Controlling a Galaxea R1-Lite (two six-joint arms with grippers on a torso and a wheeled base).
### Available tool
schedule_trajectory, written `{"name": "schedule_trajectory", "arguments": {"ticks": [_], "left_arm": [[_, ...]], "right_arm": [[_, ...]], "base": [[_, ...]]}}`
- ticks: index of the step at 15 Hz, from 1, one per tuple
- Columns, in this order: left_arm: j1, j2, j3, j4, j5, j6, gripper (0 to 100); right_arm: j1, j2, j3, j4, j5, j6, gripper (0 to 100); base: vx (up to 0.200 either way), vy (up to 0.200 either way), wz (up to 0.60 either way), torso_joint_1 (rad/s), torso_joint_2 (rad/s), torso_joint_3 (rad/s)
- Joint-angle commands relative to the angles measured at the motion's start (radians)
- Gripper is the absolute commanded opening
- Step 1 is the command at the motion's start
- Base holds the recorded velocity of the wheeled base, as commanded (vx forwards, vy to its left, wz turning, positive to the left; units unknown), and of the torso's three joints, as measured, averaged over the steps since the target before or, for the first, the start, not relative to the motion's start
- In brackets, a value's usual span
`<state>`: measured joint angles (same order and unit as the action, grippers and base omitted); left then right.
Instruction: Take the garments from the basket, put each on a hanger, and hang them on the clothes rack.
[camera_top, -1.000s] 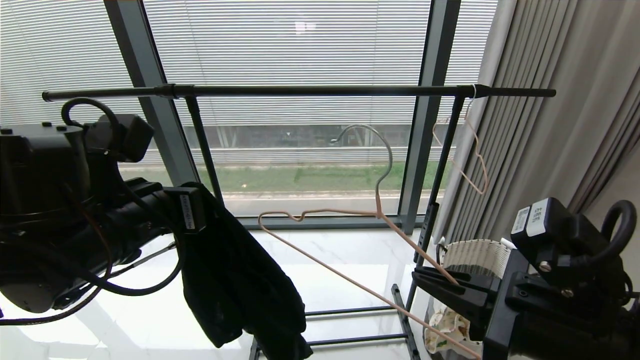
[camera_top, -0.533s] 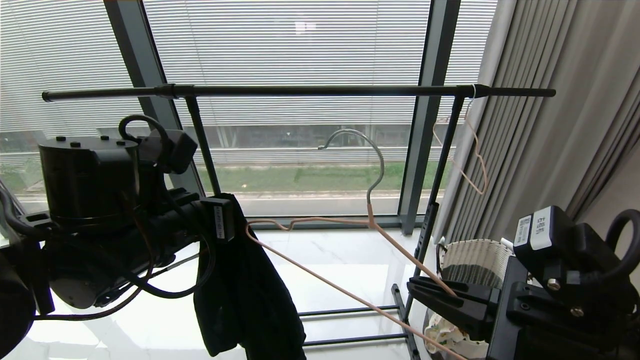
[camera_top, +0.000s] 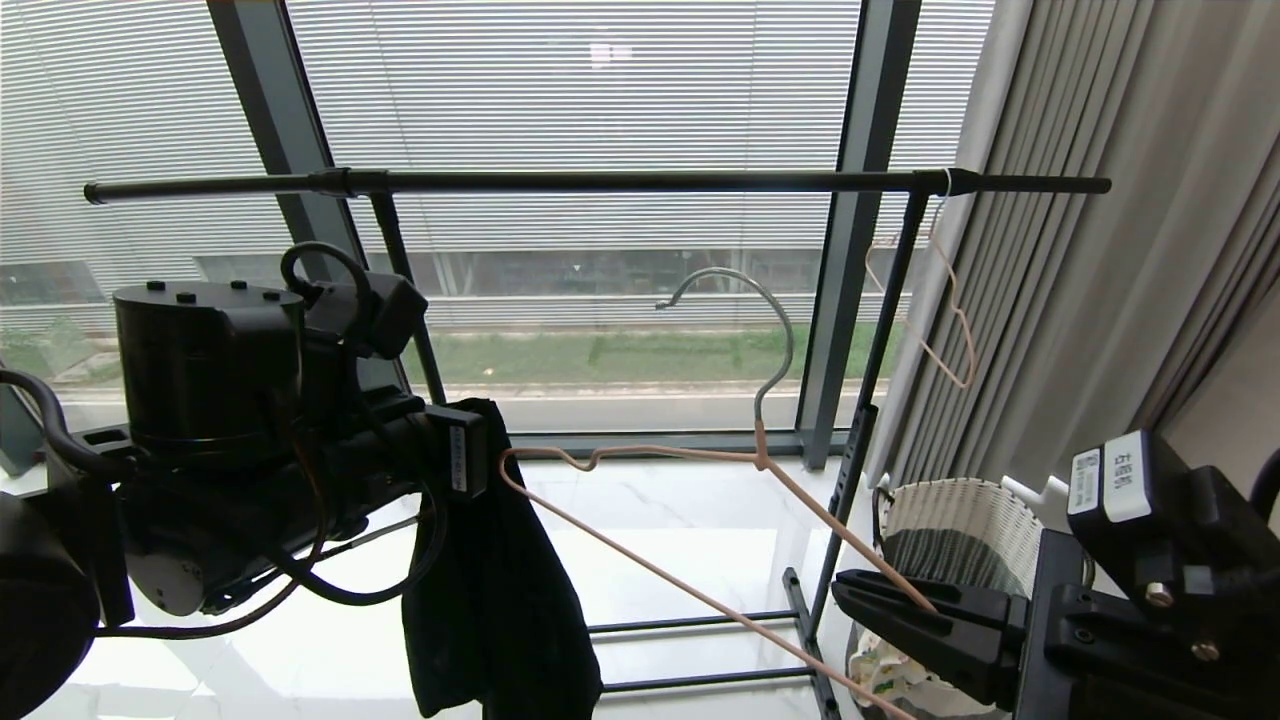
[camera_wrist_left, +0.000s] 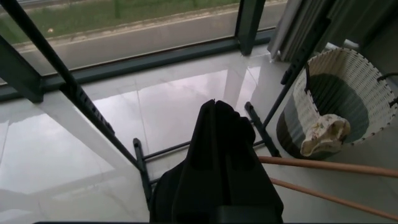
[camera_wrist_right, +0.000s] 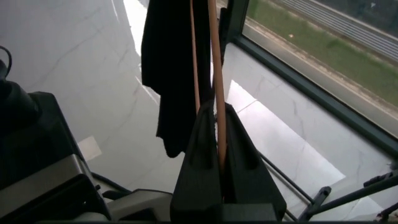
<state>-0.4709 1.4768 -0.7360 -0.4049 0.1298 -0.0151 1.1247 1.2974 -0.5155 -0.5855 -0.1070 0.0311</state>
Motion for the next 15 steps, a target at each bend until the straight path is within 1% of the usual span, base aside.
{"name": "schedule_trajectory", "arguments": {"ticks": [1,4,5,7,9,13,15], "left_arm": [[0.000,0.000,0.000,0.000,-0.010,0.012,0],[0.000,0.000,0.000,0.000,-0.012,0.024,0],[-0.003,-0.003,0.001,0.000,-0.018,0.024,0],[-0.009,-0.012,0.001,0.000,-0.058,0.026,0],[-0.005,-0.007,0.000,0.000,-0.064,0.050,0],[0.040,0.003,-0.014,-0.002,-0.062,0.055,0],[0.044,-0.001,-0.013,-0.003,-0.065,0.053,0]], "right_arm": [[0.018,-0.006,0.000,0.001,0.001,0.000,0],[0.050,-0.004,0.000,0.004,0.001,0.000,0],[0.049,0.002,-0.001,0.003,0.003,0.000,0],[0.049,0.010,-0.003,0.003,0.006,0.000,0],[0.066,0.003,-0.003,0.004,0.006,-0.005,0],[0.075,-0.018,-0.001,0.041,0.007,-0.005,0],[0.075,-0.021,-0.001,0.043,0.007,-0.005,0]], "base": [[0.000,0.000,0.00,0.000,0.00,0.000],[0.000,0.000,0.00,0.000,0.00,0.000],[0.000,0.000,0.00,0.000,0.00,0.000],[0.000,0.000,0.00,0.000,0.00,0.000],[0.000,0.000,0.00,0.000,0.00,0.000],[0.000,0.000,0.00,0.000,0.00,0.000],[0.000,0.000,0.00,0.000,0.00,0.000]]}}
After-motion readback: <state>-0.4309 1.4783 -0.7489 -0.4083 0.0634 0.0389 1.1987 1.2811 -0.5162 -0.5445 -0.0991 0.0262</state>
